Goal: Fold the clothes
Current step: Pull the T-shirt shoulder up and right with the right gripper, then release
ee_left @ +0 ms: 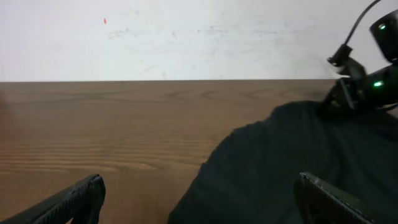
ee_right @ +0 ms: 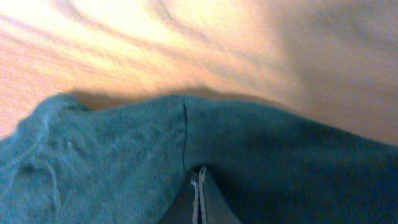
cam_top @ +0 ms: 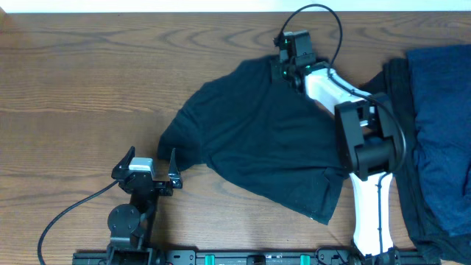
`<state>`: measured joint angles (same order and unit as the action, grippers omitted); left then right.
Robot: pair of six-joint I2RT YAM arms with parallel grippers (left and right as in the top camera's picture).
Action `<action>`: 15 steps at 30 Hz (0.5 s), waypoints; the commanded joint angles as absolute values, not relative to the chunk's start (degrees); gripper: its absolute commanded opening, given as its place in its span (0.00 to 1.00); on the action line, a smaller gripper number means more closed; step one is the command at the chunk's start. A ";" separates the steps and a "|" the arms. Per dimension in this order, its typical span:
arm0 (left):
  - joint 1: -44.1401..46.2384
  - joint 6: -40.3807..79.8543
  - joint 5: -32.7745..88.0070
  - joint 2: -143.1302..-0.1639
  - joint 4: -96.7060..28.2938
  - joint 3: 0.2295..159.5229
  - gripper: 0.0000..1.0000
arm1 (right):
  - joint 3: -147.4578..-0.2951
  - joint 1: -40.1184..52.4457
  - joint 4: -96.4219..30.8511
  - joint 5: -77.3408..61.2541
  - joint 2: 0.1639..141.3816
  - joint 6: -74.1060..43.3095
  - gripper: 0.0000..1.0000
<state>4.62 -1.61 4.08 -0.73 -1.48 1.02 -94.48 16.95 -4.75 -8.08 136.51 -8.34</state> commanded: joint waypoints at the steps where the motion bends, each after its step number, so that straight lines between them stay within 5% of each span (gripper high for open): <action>1: 4.84 -2.37 4.89 -0.30 -3.64 0.23 0.98 | -91.39 19.49 -1.37 -9.72 145.18 -8.71 0.01; 9: 4.84 -2.37 4.86 -0.30 -3.64 0.23 0.98 | -95.33 23.27 13.82 -9.93 144.94 -8.49 0.01; 15: 4.84 -2.35 4.86 -0.30 -3.64 0.23 0.98 | -104.16 23.51 9.72 -11.00 141.34 -8.51 0.16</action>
<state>4.62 -1.61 4.08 -0.73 -1.50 1.02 -99.68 23.51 10.70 -9.91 143.09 -8.58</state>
